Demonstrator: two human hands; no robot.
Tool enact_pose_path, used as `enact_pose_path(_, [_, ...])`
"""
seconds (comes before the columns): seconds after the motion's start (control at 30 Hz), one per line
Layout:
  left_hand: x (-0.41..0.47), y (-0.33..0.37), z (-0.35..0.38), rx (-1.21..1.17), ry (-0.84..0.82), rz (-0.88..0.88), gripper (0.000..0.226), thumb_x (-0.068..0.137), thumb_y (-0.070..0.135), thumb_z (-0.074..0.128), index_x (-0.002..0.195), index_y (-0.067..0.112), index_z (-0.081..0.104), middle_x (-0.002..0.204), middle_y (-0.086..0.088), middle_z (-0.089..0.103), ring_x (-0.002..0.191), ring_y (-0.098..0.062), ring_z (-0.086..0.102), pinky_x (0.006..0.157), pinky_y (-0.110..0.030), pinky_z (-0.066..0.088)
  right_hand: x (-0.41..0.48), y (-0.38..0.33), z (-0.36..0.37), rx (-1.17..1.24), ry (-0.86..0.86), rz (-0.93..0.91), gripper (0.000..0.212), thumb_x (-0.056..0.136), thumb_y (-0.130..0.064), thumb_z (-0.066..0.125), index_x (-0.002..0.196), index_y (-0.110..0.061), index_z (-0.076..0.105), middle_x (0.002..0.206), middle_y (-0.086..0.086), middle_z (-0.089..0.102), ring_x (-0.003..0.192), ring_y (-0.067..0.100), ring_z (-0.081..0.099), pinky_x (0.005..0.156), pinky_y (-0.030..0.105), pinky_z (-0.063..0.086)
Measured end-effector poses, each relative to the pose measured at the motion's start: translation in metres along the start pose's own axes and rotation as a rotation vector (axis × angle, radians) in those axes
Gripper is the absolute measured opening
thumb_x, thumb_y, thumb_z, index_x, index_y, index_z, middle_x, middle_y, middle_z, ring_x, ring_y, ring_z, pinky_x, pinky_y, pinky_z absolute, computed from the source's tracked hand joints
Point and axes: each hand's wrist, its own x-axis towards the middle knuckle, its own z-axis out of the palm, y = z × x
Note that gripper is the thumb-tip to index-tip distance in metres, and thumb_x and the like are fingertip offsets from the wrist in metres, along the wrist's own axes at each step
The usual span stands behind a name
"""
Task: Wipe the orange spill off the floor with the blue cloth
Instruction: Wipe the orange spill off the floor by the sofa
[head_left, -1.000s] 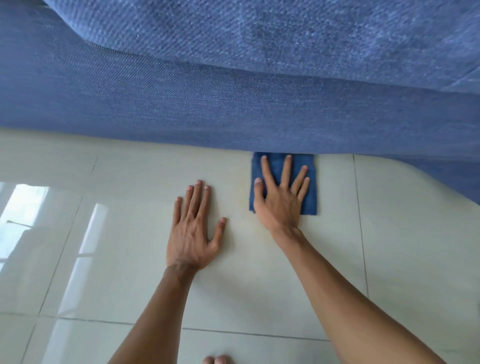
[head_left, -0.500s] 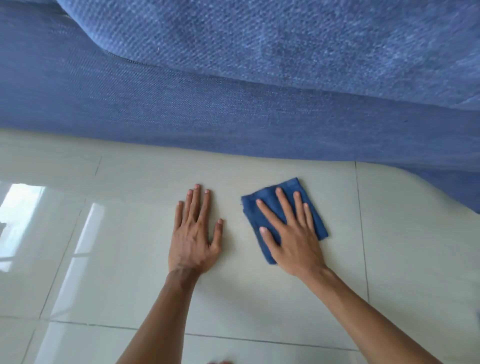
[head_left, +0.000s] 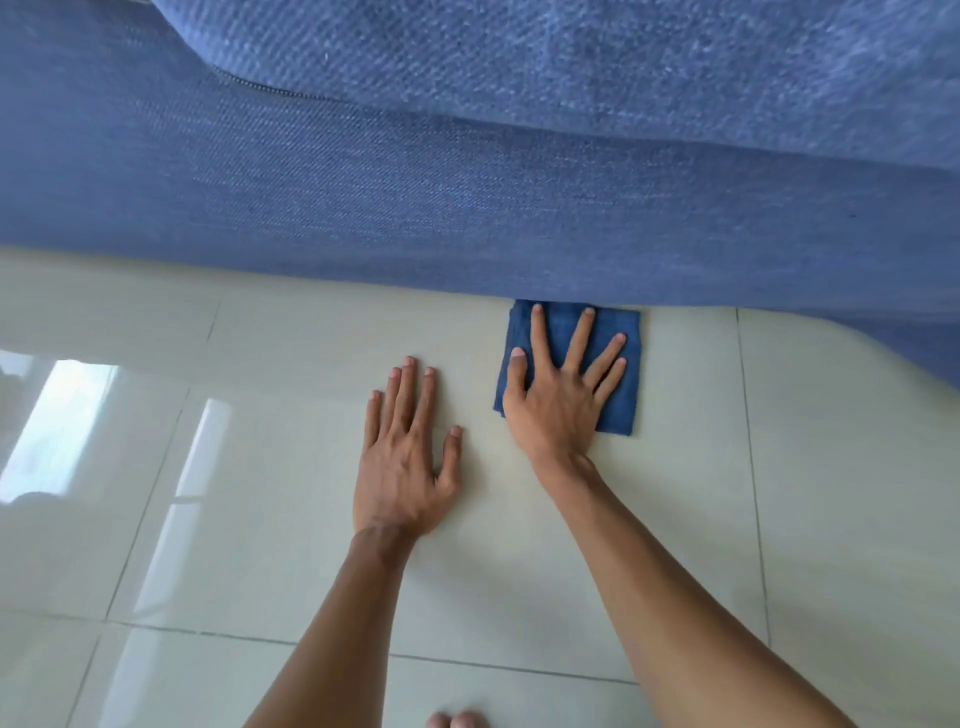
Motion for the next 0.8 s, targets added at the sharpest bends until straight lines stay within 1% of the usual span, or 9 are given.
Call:
enact_pose_path(0.13, [0.000, 0.001, -0.002, -0.005, -0.009, 0.001, 0.069, 0.097, 0.042, 0.033, 0.159, 0.016, 0.015, 0.168, -0.005, 0.006, 0.156, -0.019, 0.002, 0.126, -0.041, 0.005, -0.043, 0.089, -0.027, -0.139, -0.103, -0.530, 0.058, 0.102, -0.057, 0.025, 0.158, -0.046, 0.014, 0.172, 0.001, 0.003, 0.157, 0.039, -0.001, 0.125, 0.058, 0.012])
enact_pose_path(0.2, [0.000, 0.000, -0.001, 0.002, -0.007, 0.003, 0.070, 0.097, 0.043, 0.033, 0.159, 0.016, 0.014, 0.168, -0.005, 0.005, 0.156, -0.019, 0.002, 0.126, -0.041, 0.006, -0.023, 0.102, -0.031, -0.135, -0.080, -0.379, 0.058, 0.101, -0.058, 0.023, 0.158, -0.047, 0.016, 0.172, 0.001, 0.005, 0.156, 0.041, 0.000, 0.125, 0.059, 0.010])
enact_pose_path(0.3, [0.000, 0.000, 0.000, 0.010, -0.013, 0.007, 0.069, 0.098, 0.043, 0.033, 0.159, 0.017, 0.014, 0.168, -0.004, 0.004, 0.156, -0.019, 0.001, 0.126, -0.042, 0.006, 0.010, 0.031, -0.009, -0.031, -0.011, 0.010, 0.059, 0.099, -0.055, 0.024, 0.157, -0.048, 0.017, 0.172, 0.006, 0.005, 0.154, 0.049, -0.002, 0.124, 0.063, 0.003])
enact_pose_path(0.37, [-0.001, 0.000, -0.001, 0.003, -0.005, 0.010, 0.069, 0.098, 0.043, 0.033, 0.159, 0.016, 0.014, 0.168, -0.005, 0.005, 0.156, -0.019, 0.002, 0.127, -0.041, 0.005, -0.003, 0.011, -0.003, -0.055, -0.013, -0.144, 0.057, 0.101, -0.052, 0.026, 0.157, -0.047, 0.017, 0.172, 0.006, 0.006, 0.154, 0.049, -0.001, 0.124, 0.062, 0.004])
enact_pose_path(0.43, [0.000, -0.001, 0.000, -0.010, 0.006, 0.010, 0.069, 0.098, 0.042, 0.034, 0.159, 0.016, 0.016, 0.168, -0.005, 0.007, 0.156, -0.019, 0.003, 0.127, -0.040, 0.005, -0.027, 0.047, -0.011, -0.114, -0.061, -0.469, 0.055, 0.104, -0.052, 0.027, 0.158, -0.046, 0.017, 0.172, 0.003, 0.005, 0.156, 0.044, 0.000, 0.126, 0.057, 0.006])
enact_pose_path(0.5, [-0.001, 0.000, 0.000, -0.012, 0.009, 0.009, 0.069, 0.097, 0.042, 0.034, 0.159, 0.016, 0.017, 0.168, -0.005, 0.008, 0.156, -0.019, 0.004, 0.127, -0.040, 0.005, -0.038, 0.090, -0.025, -0.138, -0.102, -0.580, 0.055, 0.104, -0.054, 0.027, 0.158, -0.046, 0.017, 0.172, -0.001, 0.005, 0.157, 0.037, 0.000, 0.126, 0.056, 0.010])
enact_pose_path(0.63, [0.000, 0.000, 0.000, -0.008, 0.006, 0.007, 0.068, 0.097, 0.041, 0.034, 0.159, 0.016, 0.017, 0.168, -0.005, 0.006, 0.156, -0.018, 0.003, 0.127, -0.040, 0.005, 0.000, 0.034, -0.007, -0.025, 0.006, -0.027, 0.058, 0.100, -0.055, 0.027, 0.157, -0.046, 0.021, 0.171, 0.006, 0.010, 0.155, 0.046, 0.001, 0.124, 0.062, 0.007])
enact_pose_path(0.67, [0.000, 0.000, 0.000, -0.008, 0.003, 0.006, 0.068, 0.098, 0.041, 0.035, 0.159, 0.016, 0.017, 0.168, -0.004, 0.006, 0.156, -0.018, 0.003, 0.127, -0.040, 0.005, -0.003, 0.015, -0.004, -0.019, 0.001, 0.003, 0.058, 0.100, -0.054, 0.027, 0.157, -0.046, 0.020, 0.171, 0.007, 0.009, 0.154, 0.048, 0.000, 0.123, 0.063, 0.006])
enact_pose_path(0.8, [-0.001, 0.001, -0.003, -0.022, -0.007, 0.001, 0.069, 0.097, 0.040, 0.038, 0.159, 0.016, 0.016, 0.168, -0.003, 0.006, 0.156, -0.016, 0.001, 0.127, -0.040, 0.006, -0.049, 0.063, -0.018, -0.145, -0.101, -0.602, 0.057, 0.103, -0.055, 0.025, 0.158, -0.045, 0.015, 0.172, 0.003, 0.006, 0.156, 0.042, 0.001, 0.124, 0.060, 0.014])
